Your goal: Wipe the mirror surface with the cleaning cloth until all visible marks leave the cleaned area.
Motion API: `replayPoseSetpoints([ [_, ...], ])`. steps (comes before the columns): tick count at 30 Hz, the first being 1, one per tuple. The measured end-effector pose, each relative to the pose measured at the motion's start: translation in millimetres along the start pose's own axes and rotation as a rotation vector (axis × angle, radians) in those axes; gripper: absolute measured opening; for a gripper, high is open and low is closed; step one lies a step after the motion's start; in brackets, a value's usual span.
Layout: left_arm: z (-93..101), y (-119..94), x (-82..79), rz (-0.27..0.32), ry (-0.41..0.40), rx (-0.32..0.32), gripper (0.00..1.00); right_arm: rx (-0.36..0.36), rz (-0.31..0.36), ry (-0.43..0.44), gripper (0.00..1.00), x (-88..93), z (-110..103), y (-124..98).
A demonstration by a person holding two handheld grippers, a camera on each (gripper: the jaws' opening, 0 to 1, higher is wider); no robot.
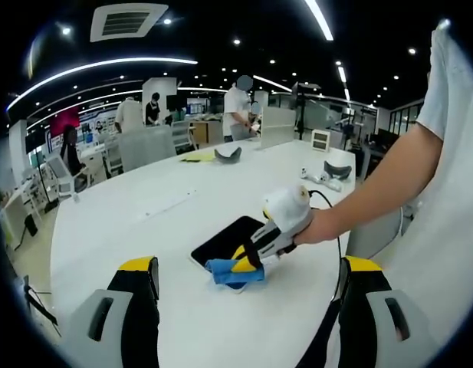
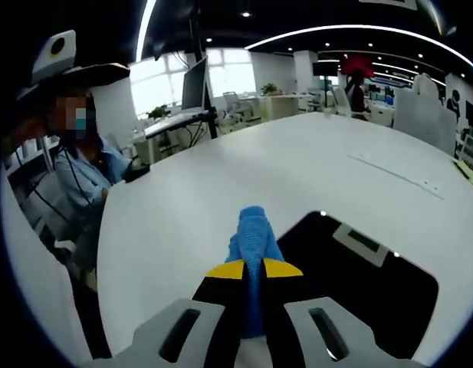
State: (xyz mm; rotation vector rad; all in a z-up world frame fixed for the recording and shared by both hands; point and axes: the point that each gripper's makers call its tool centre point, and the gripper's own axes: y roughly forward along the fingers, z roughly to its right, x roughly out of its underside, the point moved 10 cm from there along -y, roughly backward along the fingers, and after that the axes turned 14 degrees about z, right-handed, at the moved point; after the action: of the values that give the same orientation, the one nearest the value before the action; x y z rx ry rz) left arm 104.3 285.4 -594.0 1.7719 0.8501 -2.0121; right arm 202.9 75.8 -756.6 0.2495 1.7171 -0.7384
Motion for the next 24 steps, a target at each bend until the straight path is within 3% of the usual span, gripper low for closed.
replayPoseSetpoints([
  [24,2.3,2,-1.6,0.005,0.008,0.009,0.99,0.063,0.007,0.009,0.02,1.2,16,-29],
])
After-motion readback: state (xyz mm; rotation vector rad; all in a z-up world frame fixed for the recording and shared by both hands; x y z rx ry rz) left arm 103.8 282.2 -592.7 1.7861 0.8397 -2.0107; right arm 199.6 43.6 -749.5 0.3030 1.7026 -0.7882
